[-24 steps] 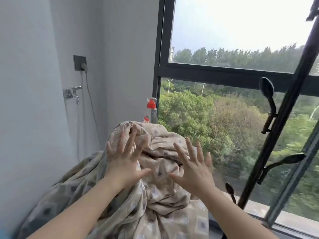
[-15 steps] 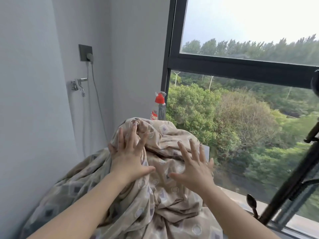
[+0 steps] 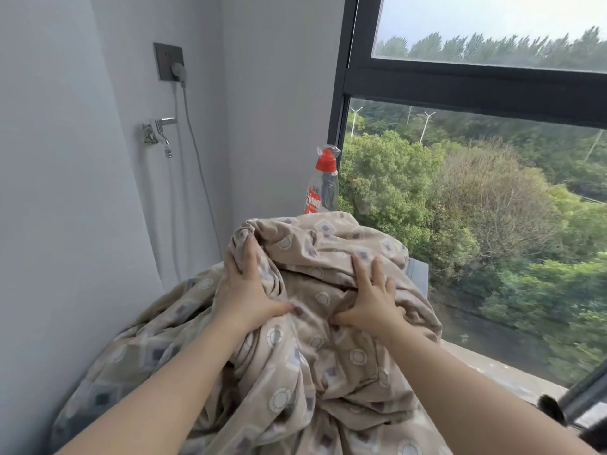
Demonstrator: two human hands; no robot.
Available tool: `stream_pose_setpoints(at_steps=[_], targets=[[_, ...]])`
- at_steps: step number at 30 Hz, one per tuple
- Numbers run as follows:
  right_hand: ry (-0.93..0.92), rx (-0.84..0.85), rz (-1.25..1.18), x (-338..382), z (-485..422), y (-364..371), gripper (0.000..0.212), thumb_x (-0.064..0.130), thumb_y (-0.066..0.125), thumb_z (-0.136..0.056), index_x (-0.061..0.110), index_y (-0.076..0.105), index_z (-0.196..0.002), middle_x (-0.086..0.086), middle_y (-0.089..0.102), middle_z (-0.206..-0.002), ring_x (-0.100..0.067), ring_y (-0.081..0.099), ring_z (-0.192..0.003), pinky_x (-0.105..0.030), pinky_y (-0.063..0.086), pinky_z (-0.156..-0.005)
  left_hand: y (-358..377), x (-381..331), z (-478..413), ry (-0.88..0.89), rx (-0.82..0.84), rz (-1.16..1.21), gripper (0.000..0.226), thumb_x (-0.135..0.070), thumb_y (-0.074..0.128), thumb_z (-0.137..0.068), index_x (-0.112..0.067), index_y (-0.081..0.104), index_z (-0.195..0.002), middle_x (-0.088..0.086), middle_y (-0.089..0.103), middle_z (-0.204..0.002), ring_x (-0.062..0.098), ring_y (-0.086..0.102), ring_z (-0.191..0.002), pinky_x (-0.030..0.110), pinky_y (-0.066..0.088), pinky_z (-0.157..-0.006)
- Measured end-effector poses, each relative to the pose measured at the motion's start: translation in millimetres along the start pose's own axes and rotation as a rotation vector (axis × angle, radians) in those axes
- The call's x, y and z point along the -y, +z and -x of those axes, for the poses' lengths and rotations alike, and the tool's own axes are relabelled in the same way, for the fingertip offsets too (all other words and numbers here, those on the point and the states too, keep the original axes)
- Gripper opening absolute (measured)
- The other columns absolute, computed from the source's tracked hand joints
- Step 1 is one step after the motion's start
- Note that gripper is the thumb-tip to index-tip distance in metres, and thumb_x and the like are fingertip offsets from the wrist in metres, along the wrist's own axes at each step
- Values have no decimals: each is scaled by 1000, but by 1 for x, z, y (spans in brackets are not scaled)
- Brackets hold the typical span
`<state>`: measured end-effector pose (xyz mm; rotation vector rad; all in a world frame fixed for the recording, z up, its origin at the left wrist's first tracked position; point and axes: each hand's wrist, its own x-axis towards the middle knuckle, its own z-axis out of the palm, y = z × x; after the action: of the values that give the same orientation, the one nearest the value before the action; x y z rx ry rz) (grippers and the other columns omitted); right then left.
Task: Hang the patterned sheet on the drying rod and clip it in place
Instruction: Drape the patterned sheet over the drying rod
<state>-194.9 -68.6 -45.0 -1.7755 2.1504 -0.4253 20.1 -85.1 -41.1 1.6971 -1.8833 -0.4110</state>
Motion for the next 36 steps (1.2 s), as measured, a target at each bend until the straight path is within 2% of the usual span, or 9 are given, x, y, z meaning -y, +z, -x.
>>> stream_pose_setpoints(at_steps=[4, 7, 12, 15, 19, 26, 30, 34, 36], targets=[[10, 10, -37, -7, -12, 13, 125, 46, 82, -58, 46, -10, -144, -2, -21, -155, -32, -6, -143, -56, 21, -111, 10, 15, -8, -78, 32, 80, 137, -45, 83, -55, -36, -22, -143, 19, 37, -137, 35, 50, -115, 38, 44, -94], [84, 45, -39, -11, -15, 18, 122, 52, 81, -58, 48, -6, -144, -3, -20, -155, -35, 0, -142, -58, 22, -108, 18, 26, -9, -80, 32, 200, 136, -40, 86, -54, -37, -17, -144, 13, 35, -145, 32, 46, -122, 37, 42, -99], [117, 112, 151, -10, -24, 22, 110, 68, 73, -55, 51, 8, -141, -3, -12, -157, -38, -7, -142, -67, 15, -104, 30, 41, -3, -40, -36, 380, 126, -28, 88, -55, -34, 2, -147, 2, 32, -149, 20, 35, -134, 33, 32, -107], [110, 139, 78, -14, -31, 28, 107, 65, 77, -52, 47, 17, -139, -7, 1, -156, -38, 4, -141, -60, 23, -108, 32, 46, -4, -72, -20, 423, 121, -23, 88, -57, -32, 8, -147, 3, 35, -147, 19, 38, -133, 29, 31, -106], [120, 109, -44, -19, -28, 35, 101, 60, 79, -53, 41, 23, -135, -12, 30, -137, -36, 26, -131, -51, 31, -106, 33, 46, -9, -97, -3, 453, 112, -16, 87, -58, -30, 17, -144, -3, 42, -135, 18, 44, -124, 23, 32, -95], [60, -4, -198, -17, -22, 46, 78, 44, 79, -65, 14, 39, -125, -7, 54, -127, -29, 49, -117, -33, 41, -81, 38, 51, -12, -217, -9, 502, 98, -29, 82, -46, -21, 34, -131, -3, 54, -110, 23, 55, -107, 29, 39, -90], [75, -29, -206, -16, -18, 48, 61, 43, 72, -72, 14, 46, -119, -7, 62, -116, -29, 55, -109, -33, 43, -77, 37, 51, -11, -258, -17, 496, 84, -15, 85, -60, -12, 38, -128, 1, 54, -105, 27, 56, -106, 30, 40, -88], [68, -121, -306, -9, -11, 41, 45, 41, 65, -75, 19, 54, -113, -4, 65, -110, -28, 59, -103, -35, 47, -81, 25, 45, -10, -242, -53, 536, 86, -26, 77, -46, -14, 43, -124, 2, 61, -104, 25, 59, -100, 36, 46, -92], [50, -194, -367, -1, -7, 34, 38, 36, 63, -76, 20, 55, -110, -4, 66, -106, -28, 60, -100, -36, 48, -80, 11, 38, -10, -220, -88, 595, 83, -22, 76, -46, -15, 43, -122, 3, 62, -105, 27, 60, -100, 40, 47, -93]])
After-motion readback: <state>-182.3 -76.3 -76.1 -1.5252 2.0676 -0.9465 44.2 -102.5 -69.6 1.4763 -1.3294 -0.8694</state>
